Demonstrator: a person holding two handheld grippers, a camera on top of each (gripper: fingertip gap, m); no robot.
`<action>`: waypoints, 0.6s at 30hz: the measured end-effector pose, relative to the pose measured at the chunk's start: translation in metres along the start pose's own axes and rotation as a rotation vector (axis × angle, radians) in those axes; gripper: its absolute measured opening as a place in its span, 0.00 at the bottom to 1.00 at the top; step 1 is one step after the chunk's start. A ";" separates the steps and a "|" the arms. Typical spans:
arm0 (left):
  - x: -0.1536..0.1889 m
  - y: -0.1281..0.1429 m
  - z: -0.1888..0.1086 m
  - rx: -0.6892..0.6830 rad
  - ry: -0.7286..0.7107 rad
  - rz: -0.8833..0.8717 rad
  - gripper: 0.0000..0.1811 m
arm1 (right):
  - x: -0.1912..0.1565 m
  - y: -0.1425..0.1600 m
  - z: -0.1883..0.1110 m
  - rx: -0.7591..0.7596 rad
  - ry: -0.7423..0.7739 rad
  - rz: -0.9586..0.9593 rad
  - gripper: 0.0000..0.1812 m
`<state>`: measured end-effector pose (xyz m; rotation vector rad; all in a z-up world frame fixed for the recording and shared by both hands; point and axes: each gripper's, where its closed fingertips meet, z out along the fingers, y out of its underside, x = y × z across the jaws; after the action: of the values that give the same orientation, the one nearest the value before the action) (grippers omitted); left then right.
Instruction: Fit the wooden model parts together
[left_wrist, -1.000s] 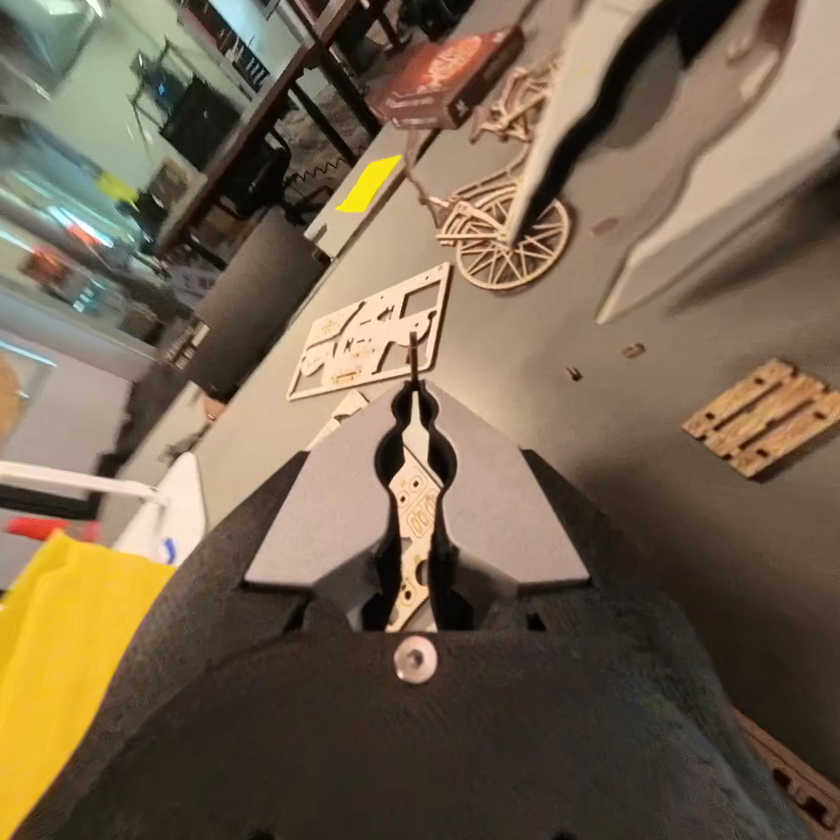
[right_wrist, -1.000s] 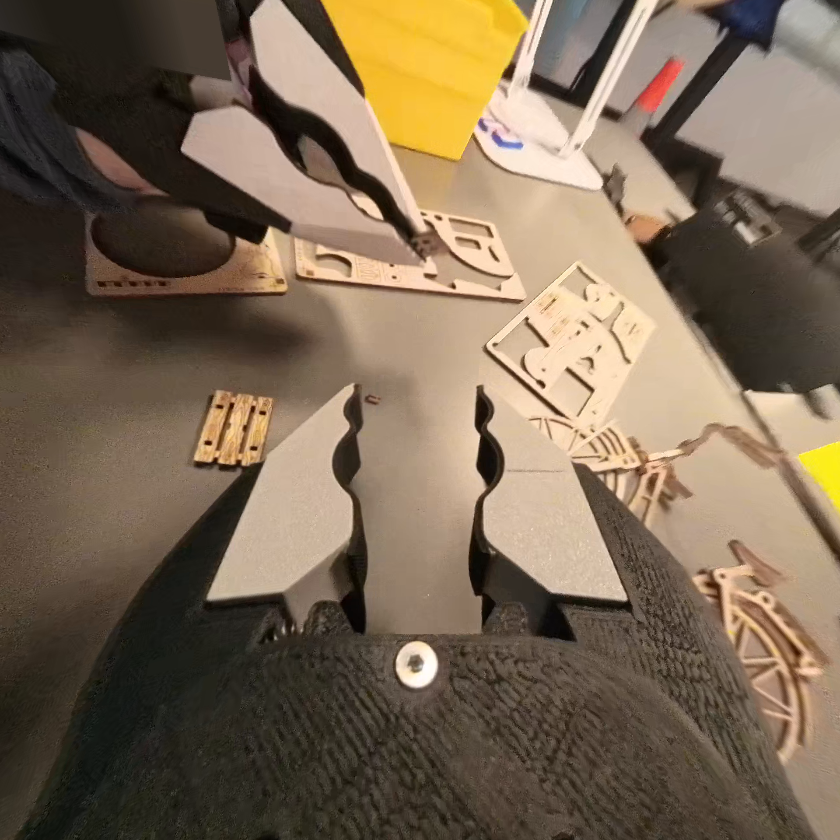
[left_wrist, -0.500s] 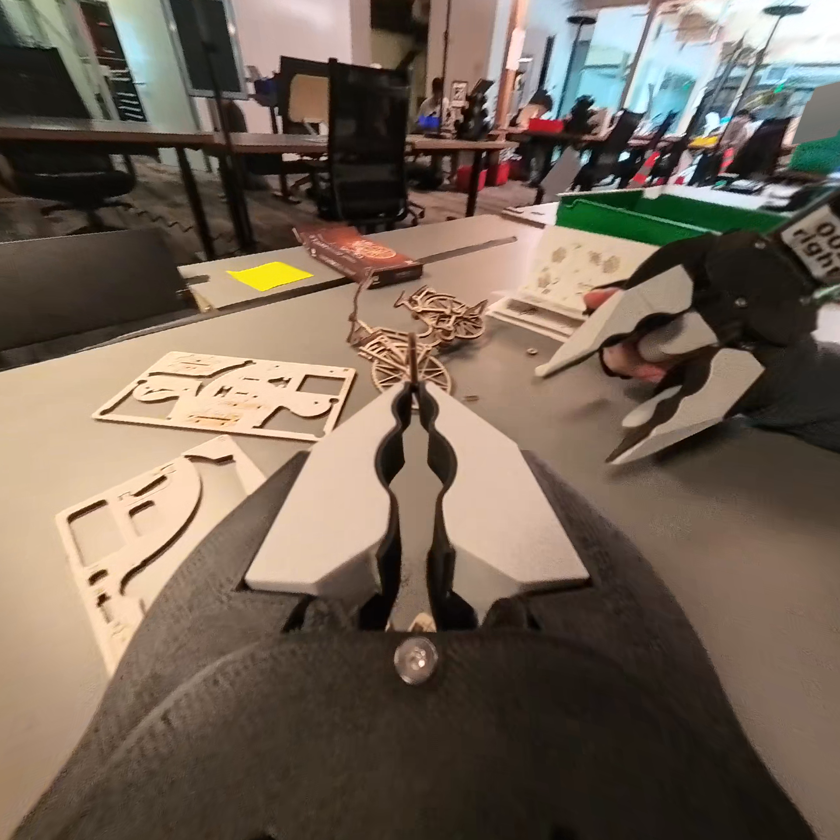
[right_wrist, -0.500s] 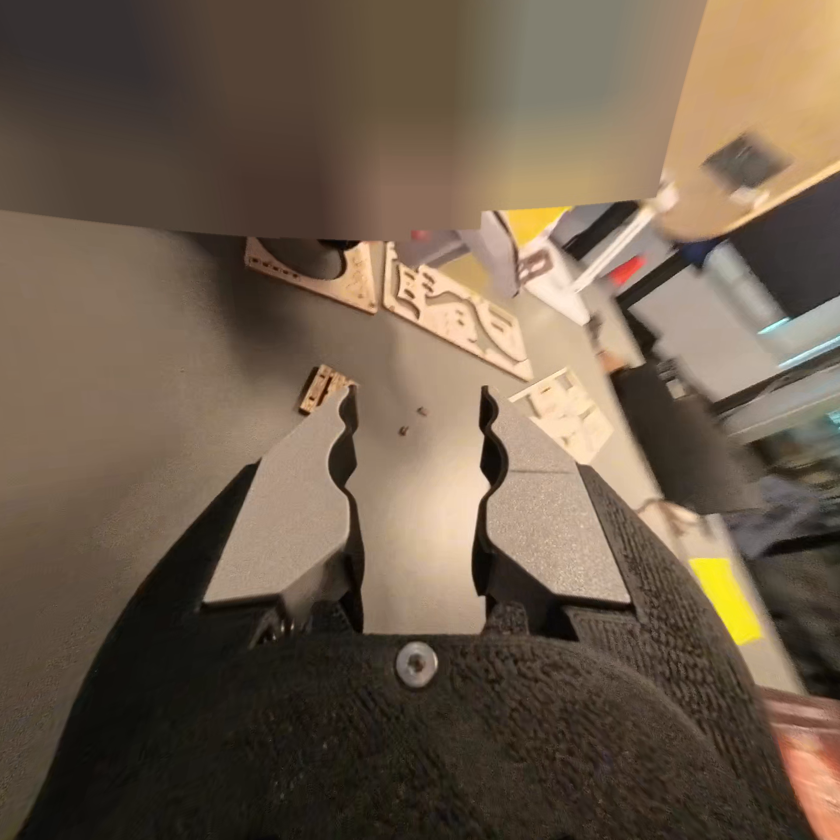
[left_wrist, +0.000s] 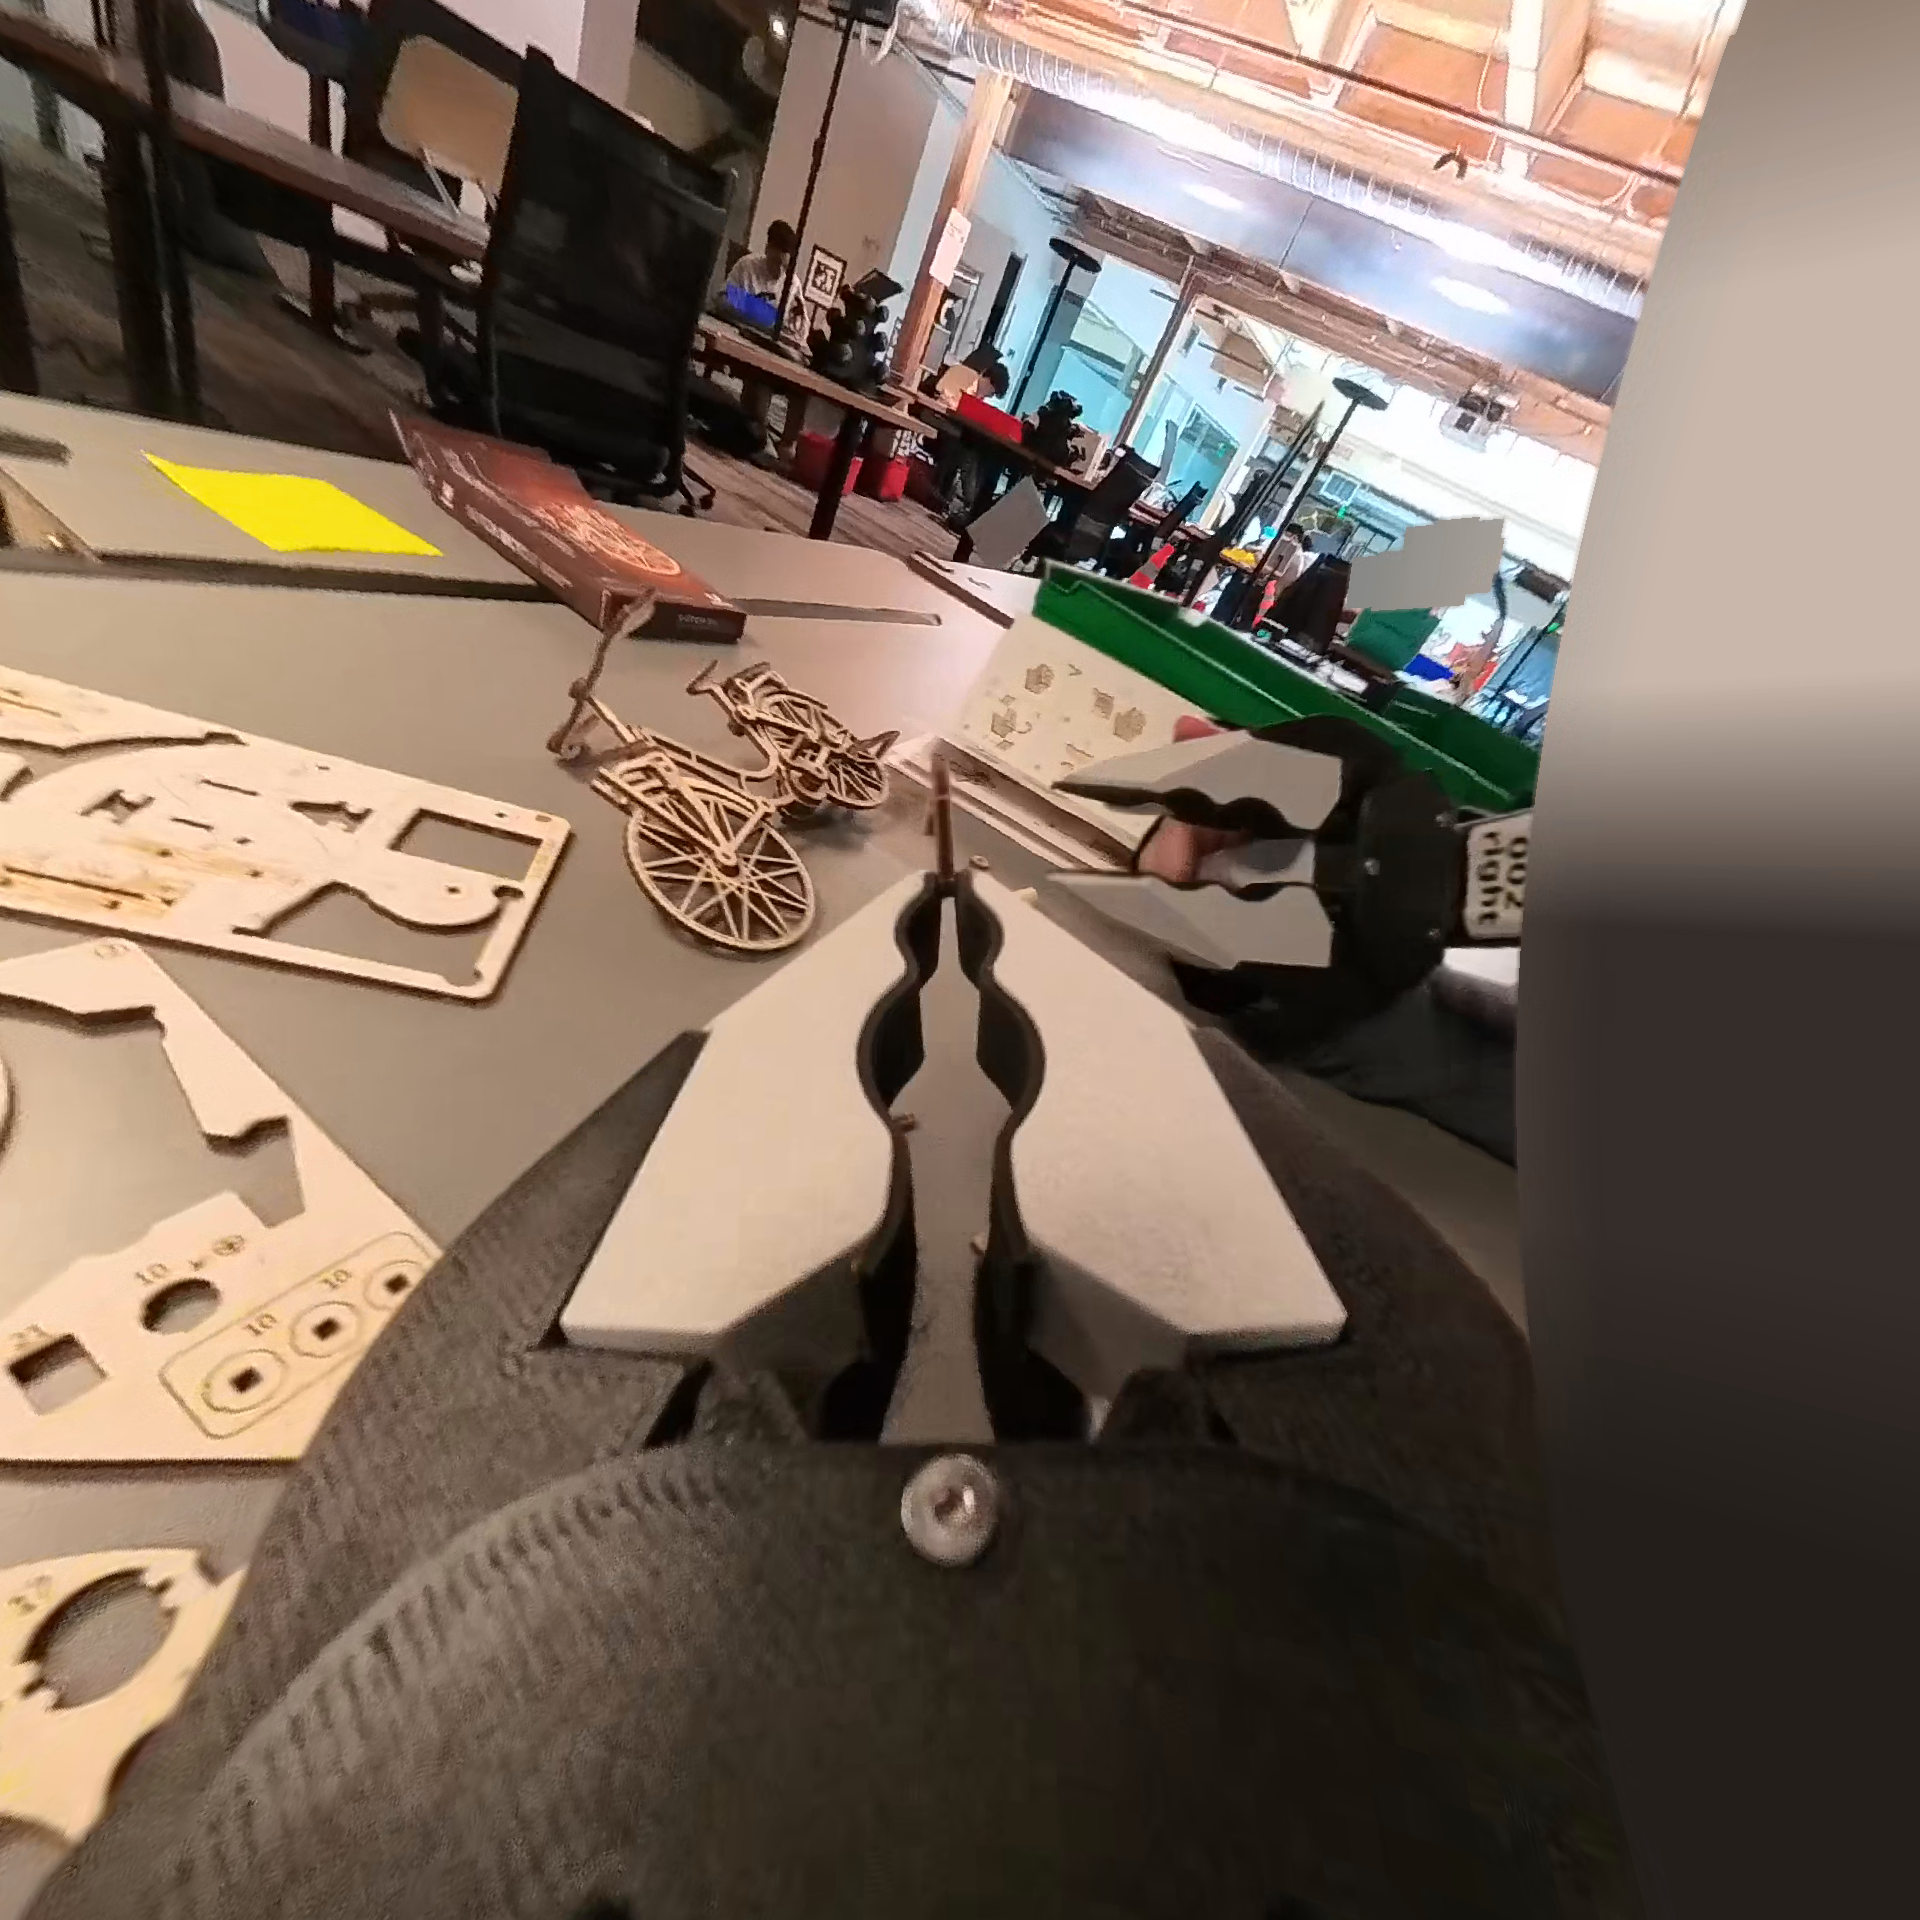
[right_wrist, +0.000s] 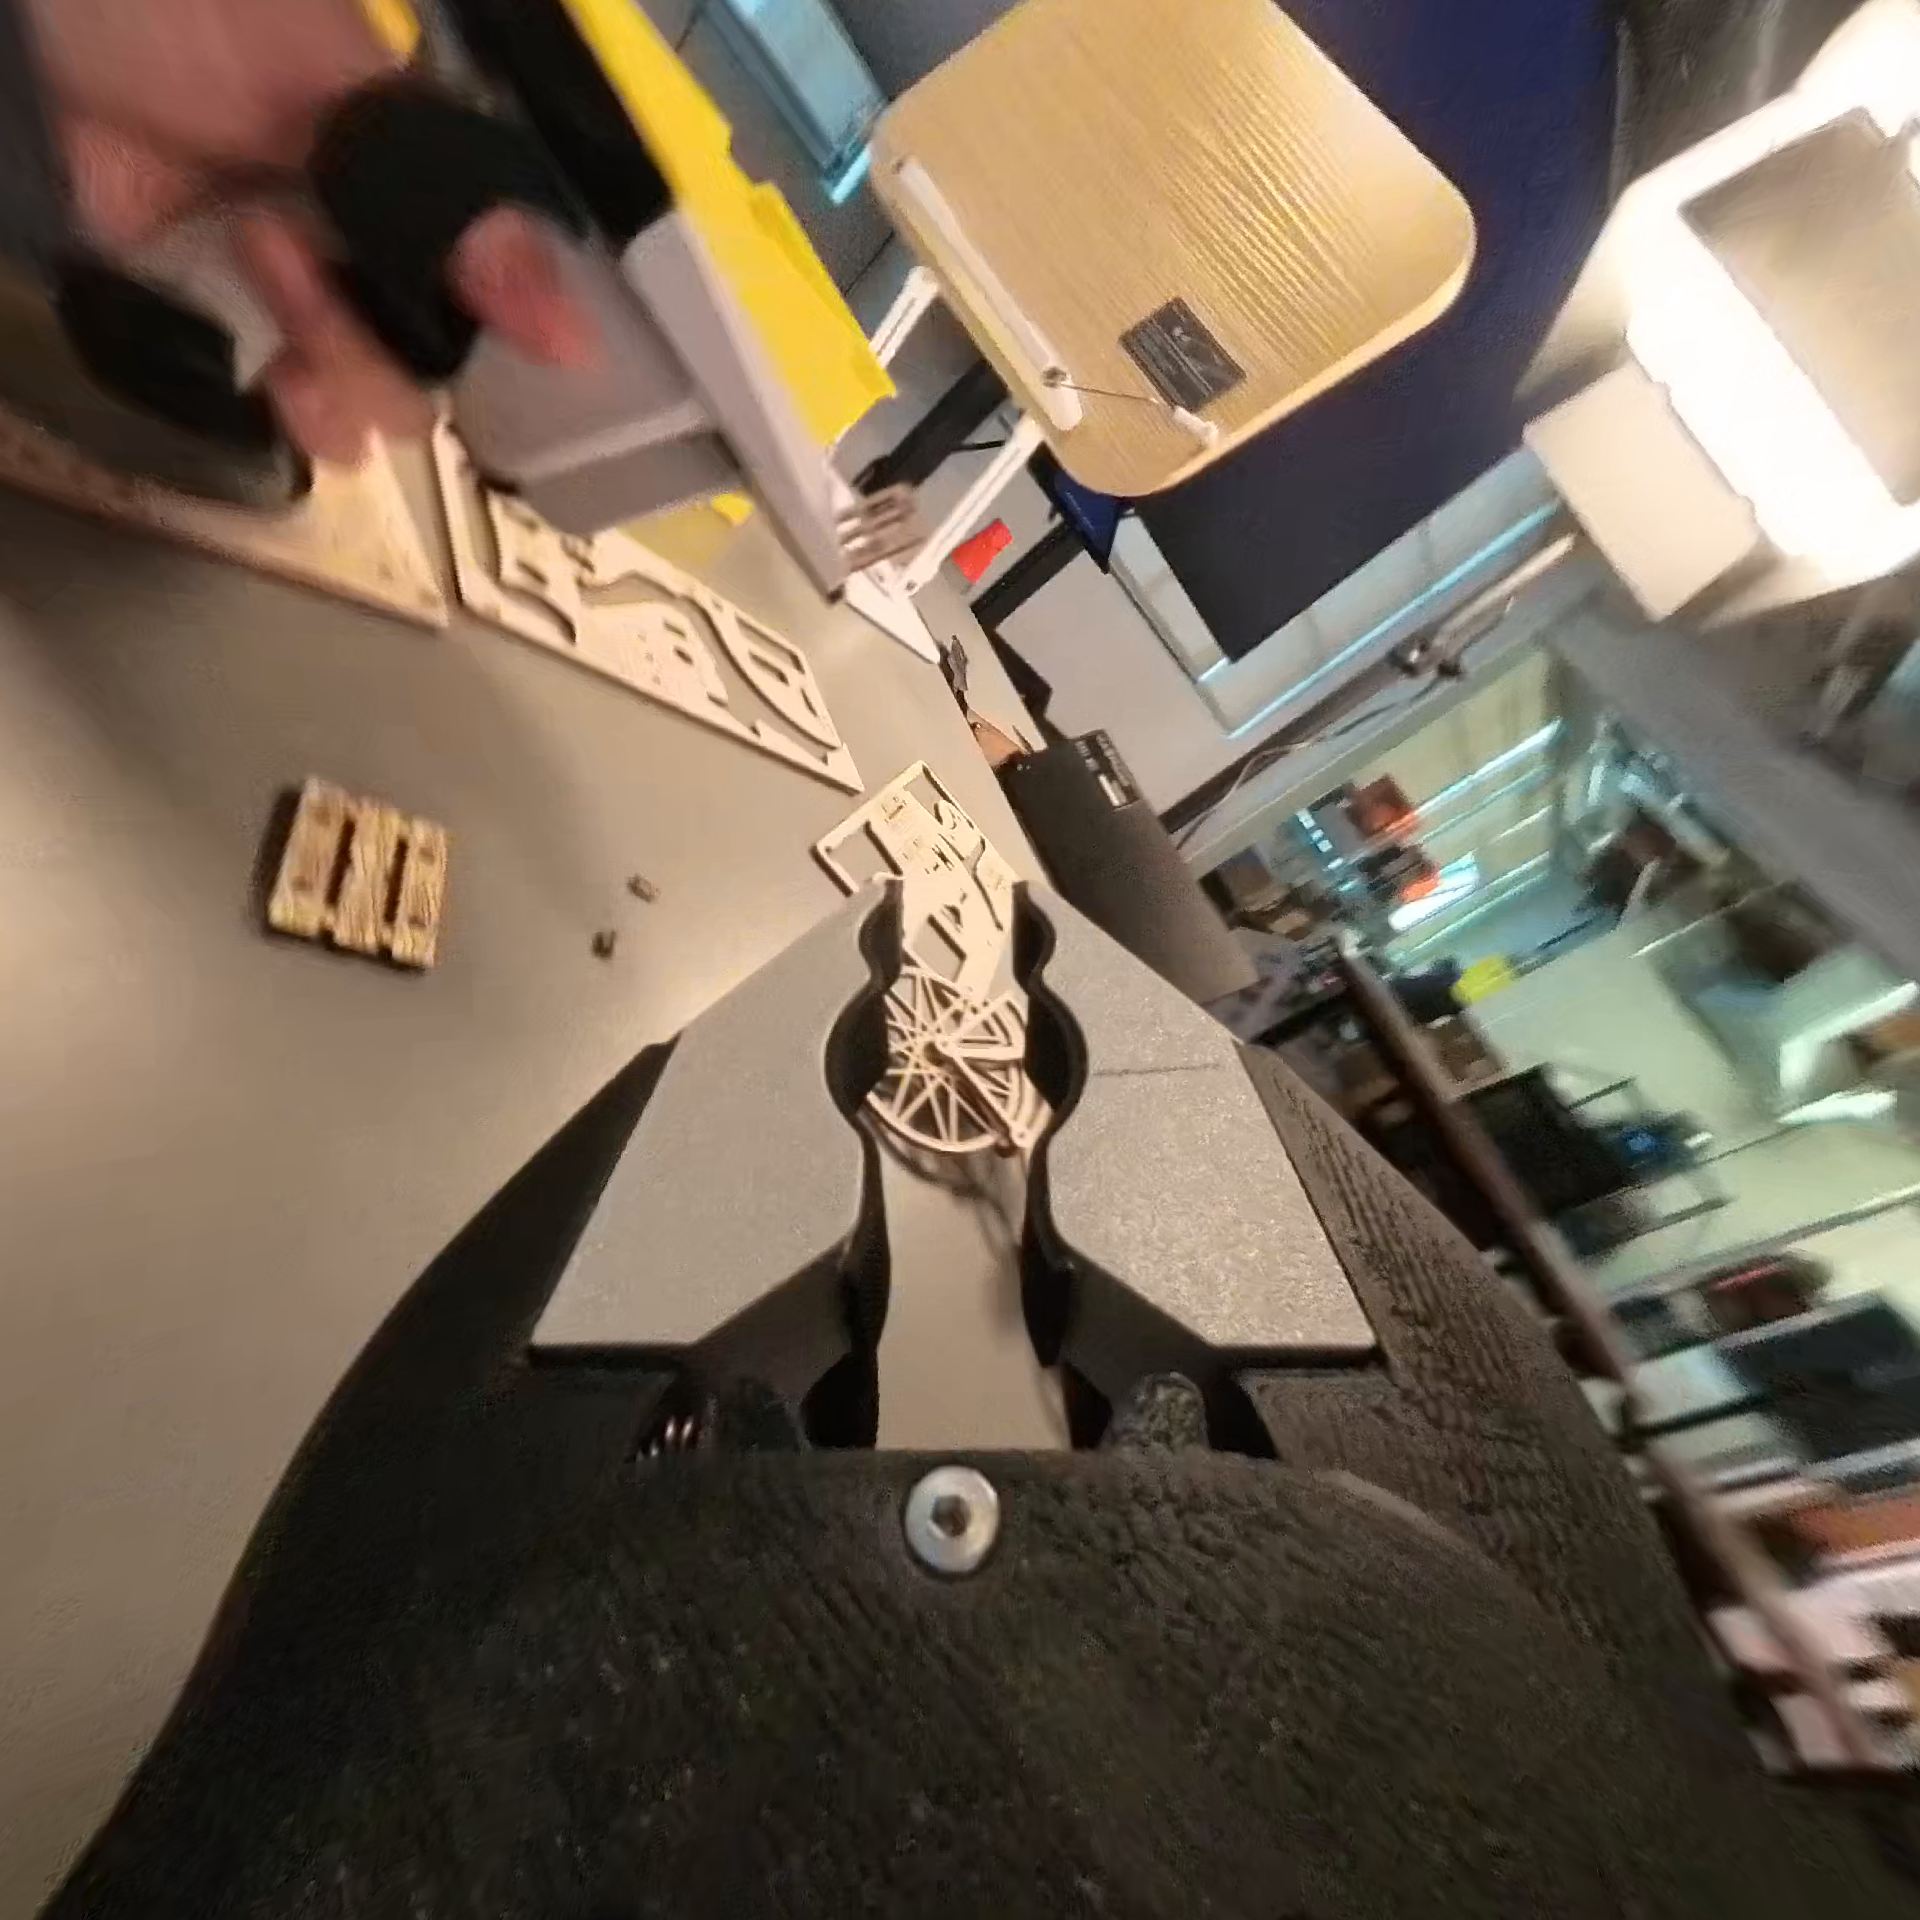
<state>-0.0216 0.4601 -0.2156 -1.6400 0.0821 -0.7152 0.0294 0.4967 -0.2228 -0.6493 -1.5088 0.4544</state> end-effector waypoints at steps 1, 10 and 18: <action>0.001 0.002 0.001 -0.009 0.011 -0.026 0.00 | 0.002 -0.001 0.002 0.009 0.000 0.084 0.10; -0.002 0.014 0.006 -0.084 -0.054 0.030 0.00 | -0.019 0.066 0.011 -0.396 -0.272 0.665 0.08; 0.003 0.023 0.011 -0.141 -0.044 0.050 0.00 | -0.035 0.088 0.021 -0.563 -0.344 0.747 0.05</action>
<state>-0.0058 0.4635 -0.2356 -1.7814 0.1438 -0.6469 0.0180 0.5429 -0.3075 -1.6704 -1.6968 0.7345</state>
